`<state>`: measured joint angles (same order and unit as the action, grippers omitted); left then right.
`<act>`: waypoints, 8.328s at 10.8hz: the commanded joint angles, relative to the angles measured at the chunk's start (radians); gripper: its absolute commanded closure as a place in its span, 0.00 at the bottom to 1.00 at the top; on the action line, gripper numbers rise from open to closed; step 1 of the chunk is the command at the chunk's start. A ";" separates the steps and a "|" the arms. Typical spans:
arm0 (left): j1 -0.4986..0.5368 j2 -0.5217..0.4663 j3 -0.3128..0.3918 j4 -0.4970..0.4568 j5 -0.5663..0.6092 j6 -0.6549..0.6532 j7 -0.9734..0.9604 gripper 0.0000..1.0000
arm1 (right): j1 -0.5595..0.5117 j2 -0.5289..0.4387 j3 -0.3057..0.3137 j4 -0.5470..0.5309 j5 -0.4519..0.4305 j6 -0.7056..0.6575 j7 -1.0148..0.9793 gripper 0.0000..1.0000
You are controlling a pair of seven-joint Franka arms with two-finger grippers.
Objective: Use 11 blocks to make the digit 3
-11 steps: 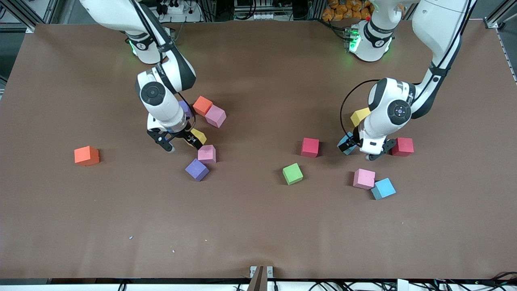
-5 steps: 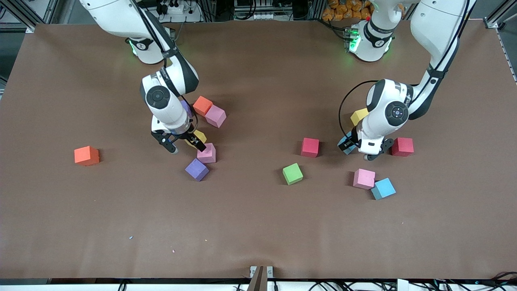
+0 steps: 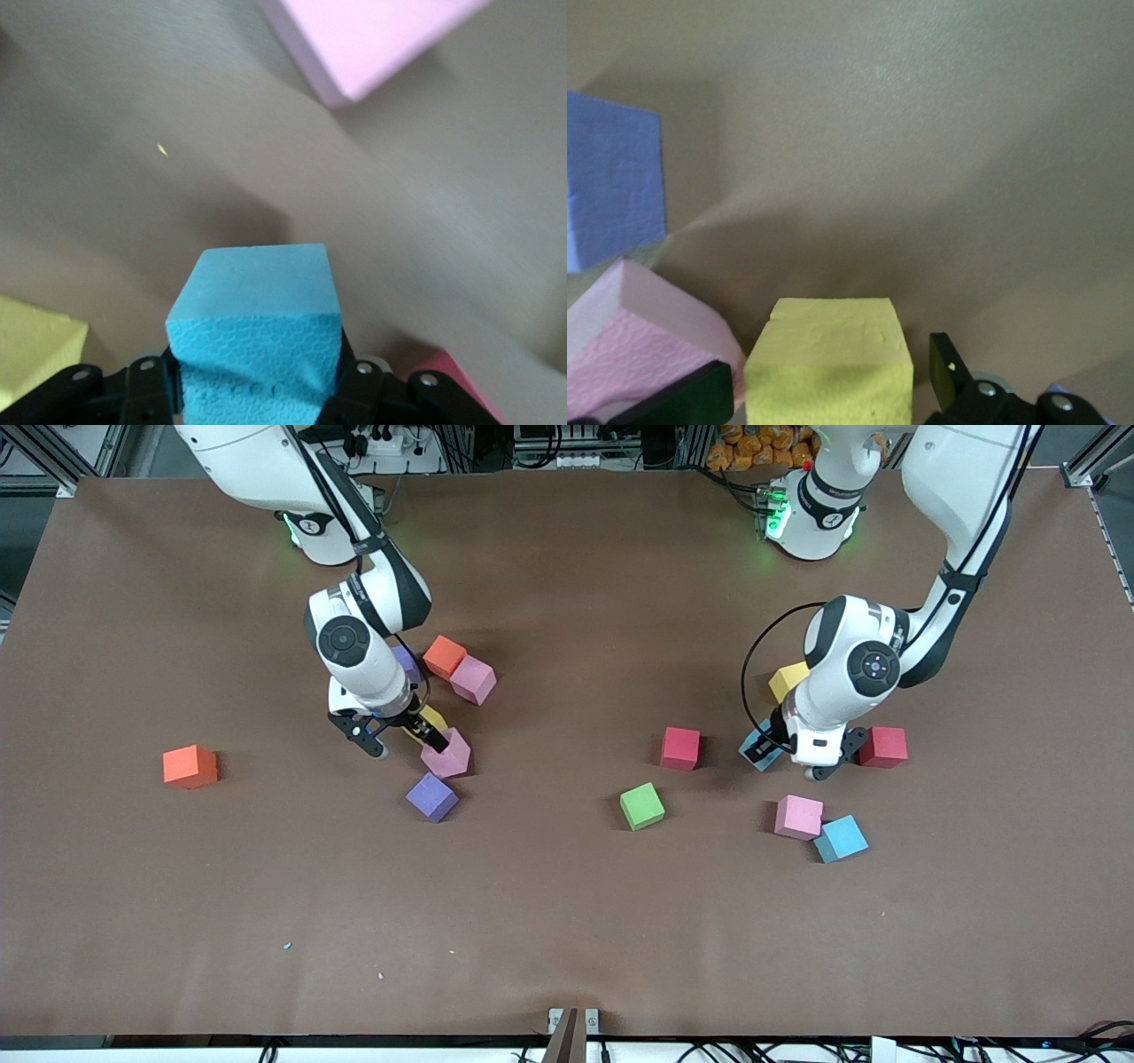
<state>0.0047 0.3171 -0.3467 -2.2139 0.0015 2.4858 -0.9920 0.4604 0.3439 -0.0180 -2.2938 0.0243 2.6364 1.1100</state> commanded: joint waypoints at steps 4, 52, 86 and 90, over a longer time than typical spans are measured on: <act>-0.106 -0.104 -0.182 0.082 0.011 -0.173 -0.056 0.90 | -0.002 -0.003 0.047 -0.016 0.138 0.002 -0.024 0.00; -0.051 0.292 -0.212 0.355 0.331 -0.162 0.394 0.00 | 0.204 -0.139 0.148 0.188 -0.168 -0.331 -1.610 1.00; 0.396 0.232 -0.563 0.146 0.385 -0.087 -0.914 0.79 | 0.314 0.256 0.329 0.418 -0.362 -0.386 -1.420 1.00; 0.388 0.231 -0.563 0.146 0.385 -0.087 -0.955 0.79 | 0.317 0.271 0.329 0.424 -0.377 -0.388 -1.408 0.00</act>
<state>0.3936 0.5553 -0.9055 -2.0575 0.3923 2.3866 -1.9163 0.7681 0.5909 0.3108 -1.8973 -0.3215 2.2592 -0.3242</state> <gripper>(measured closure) 0.379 0.198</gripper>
